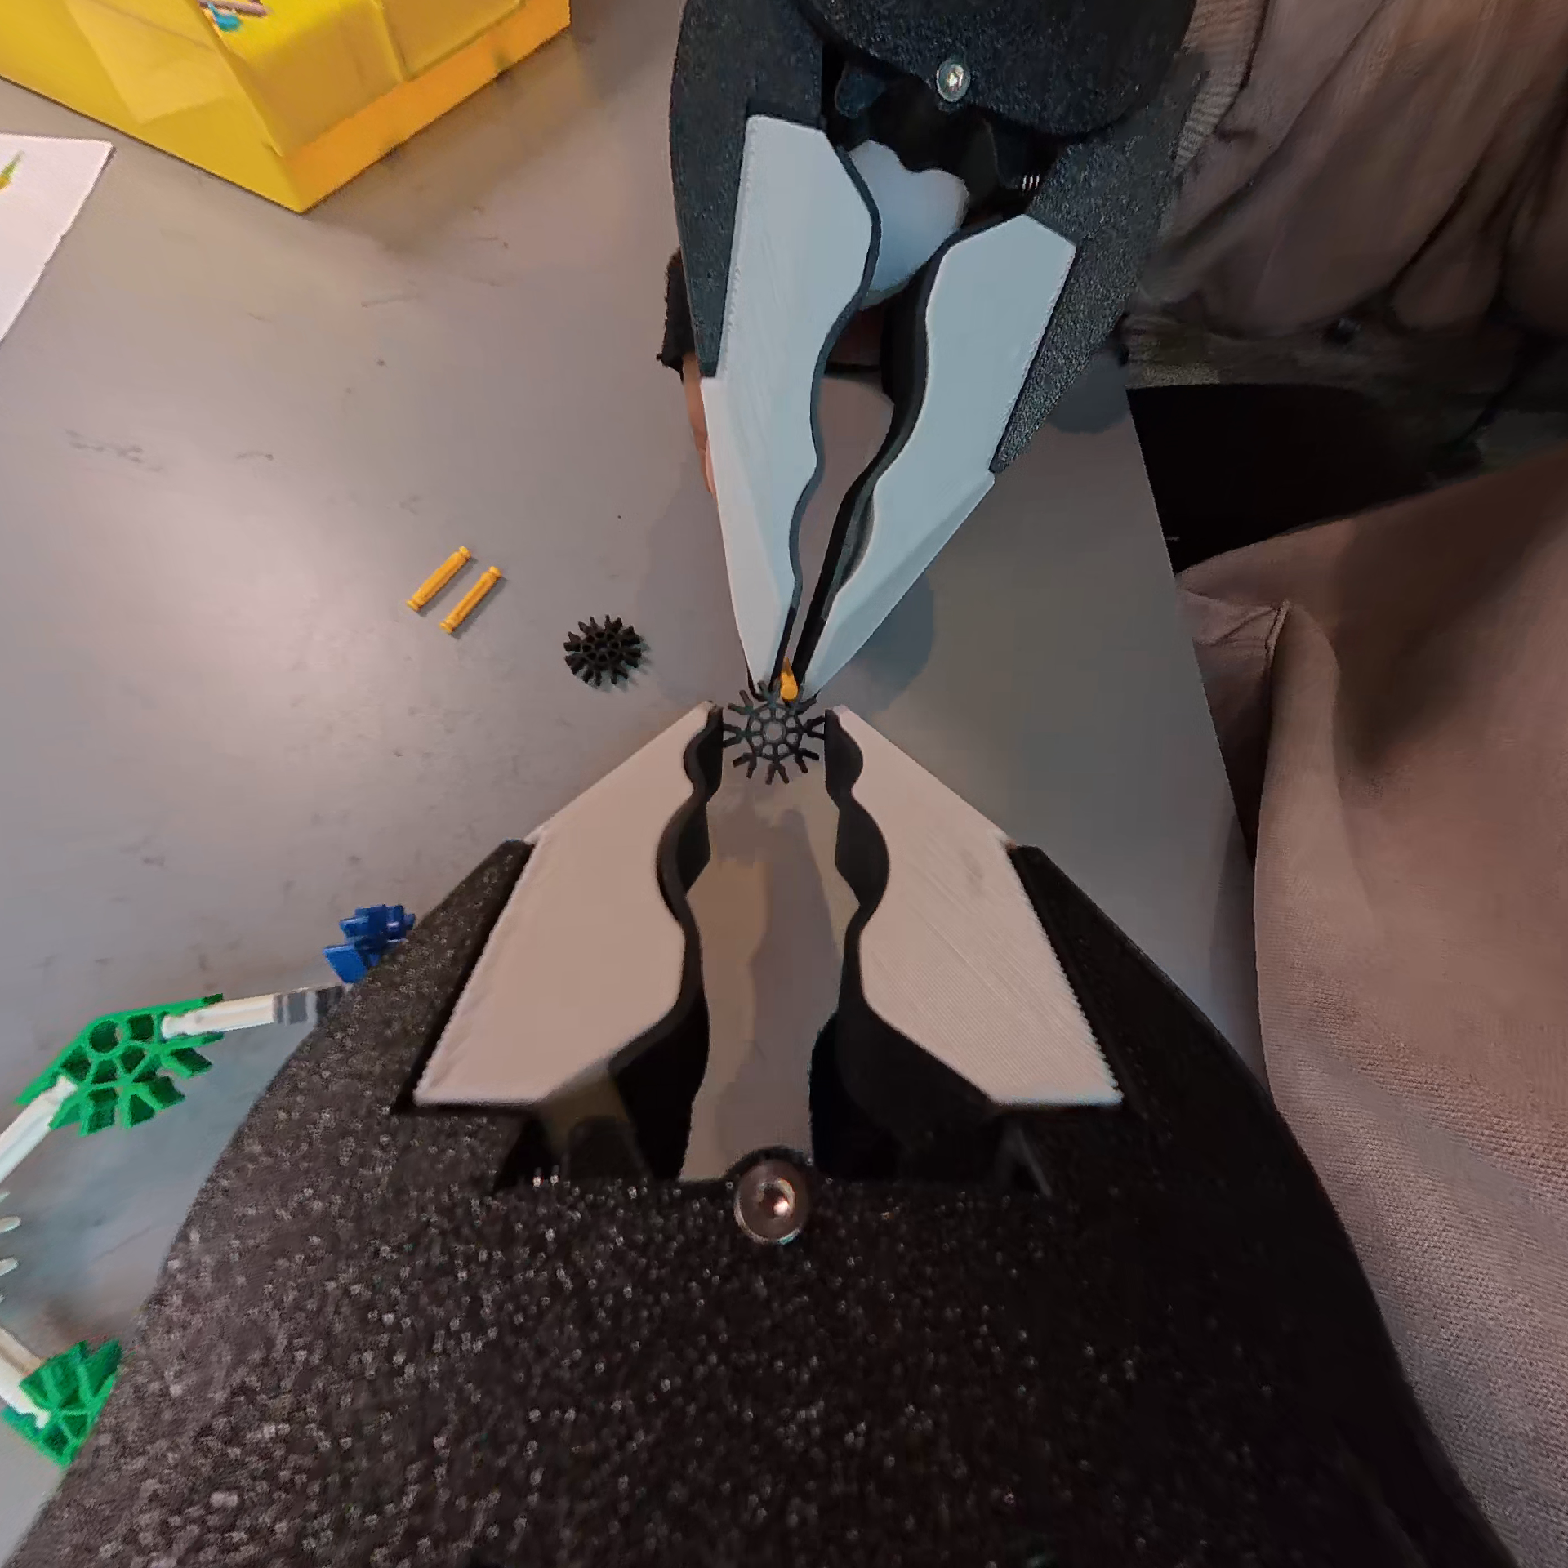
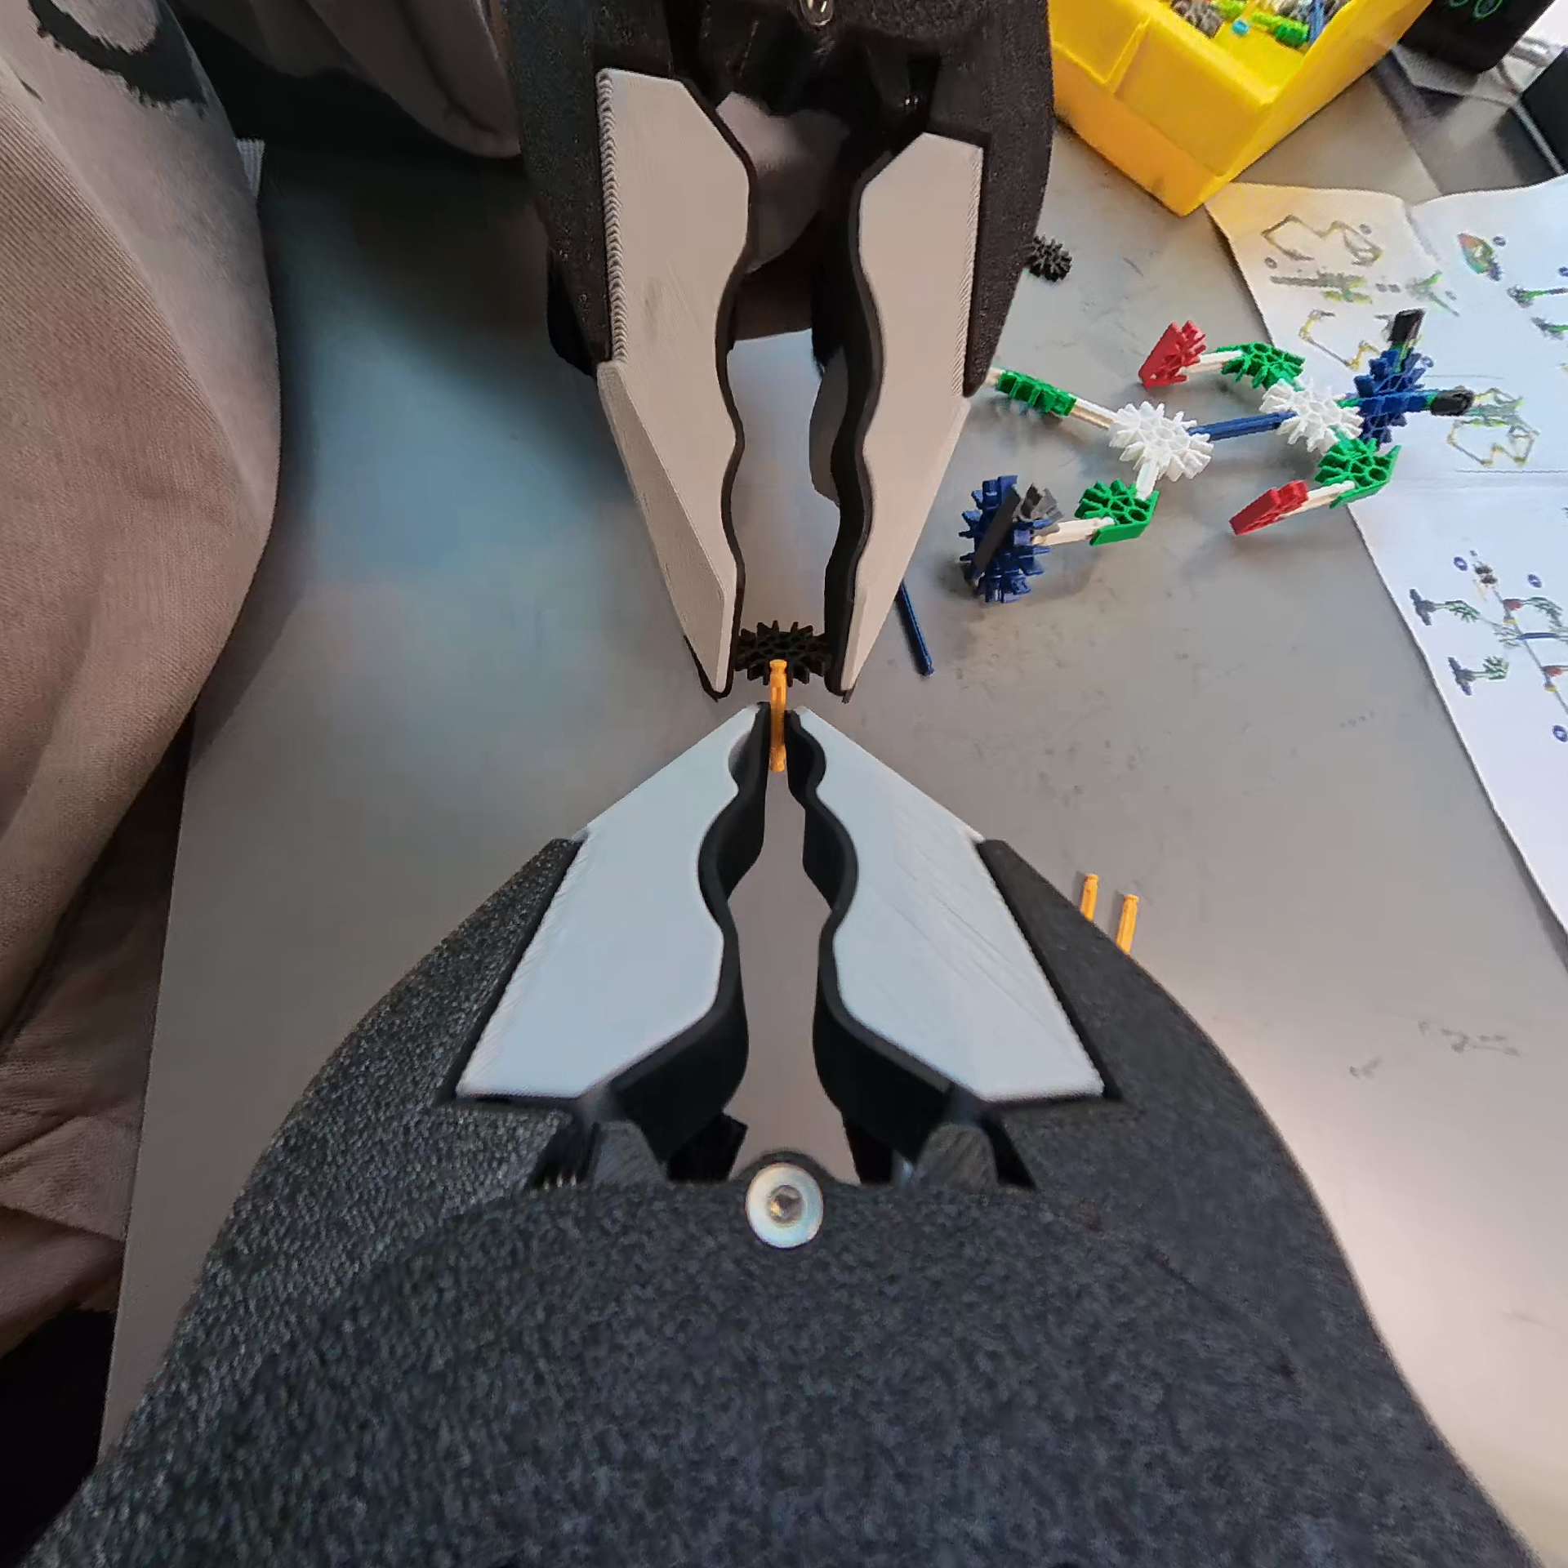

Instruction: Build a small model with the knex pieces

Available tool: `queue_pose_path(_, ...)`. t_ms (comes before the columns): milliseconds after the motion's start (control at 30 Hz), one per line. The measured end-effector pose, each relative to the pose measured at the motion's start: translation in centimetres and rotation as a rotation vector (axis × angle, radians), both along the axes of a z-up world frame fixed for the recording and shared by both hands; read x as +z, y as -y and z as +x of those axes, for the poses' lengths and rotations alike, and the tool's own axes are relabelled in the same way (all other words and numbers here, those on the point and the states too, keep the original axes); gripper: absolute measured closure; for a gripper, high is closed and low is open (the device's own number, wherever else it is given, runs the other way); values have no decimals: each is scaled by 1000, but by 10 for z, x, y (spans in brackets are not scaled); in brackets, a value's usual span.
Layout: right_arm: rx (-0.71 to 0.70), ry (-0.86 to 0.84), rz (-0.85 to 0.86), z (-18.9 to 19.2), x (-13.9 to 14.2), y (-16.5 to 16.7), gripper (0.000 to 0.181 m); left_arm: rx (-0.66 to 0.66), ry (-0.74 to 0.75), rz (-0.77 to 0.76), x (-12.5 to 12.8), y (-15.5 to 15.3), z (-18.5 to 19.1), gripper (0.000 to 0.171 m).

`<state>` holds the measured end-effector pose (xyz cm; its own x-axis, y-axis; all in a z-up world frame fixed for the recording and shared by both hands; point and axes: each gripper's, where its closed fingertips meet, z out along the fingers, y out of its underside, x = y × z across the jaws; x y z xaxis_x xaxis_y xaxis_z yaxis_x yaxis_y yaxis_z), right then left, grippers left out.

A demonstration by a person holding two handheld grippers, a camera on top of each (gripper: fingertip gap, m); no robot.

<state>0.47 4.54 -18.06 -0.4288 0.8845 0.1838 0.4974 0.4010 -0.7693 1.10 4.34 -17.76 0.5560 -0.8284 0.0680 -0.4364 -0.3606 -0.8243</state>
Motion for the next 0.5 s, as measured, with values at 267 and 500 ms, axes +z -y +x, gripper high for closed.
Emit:
queue_pose_path(267,11,-158,-75,-3,30,4,179,5,57,125,31,1,2,149)
queue_pose_path(500,17,-147,-55,-5,28,5,179,9,38,134,29,3,-1,149)
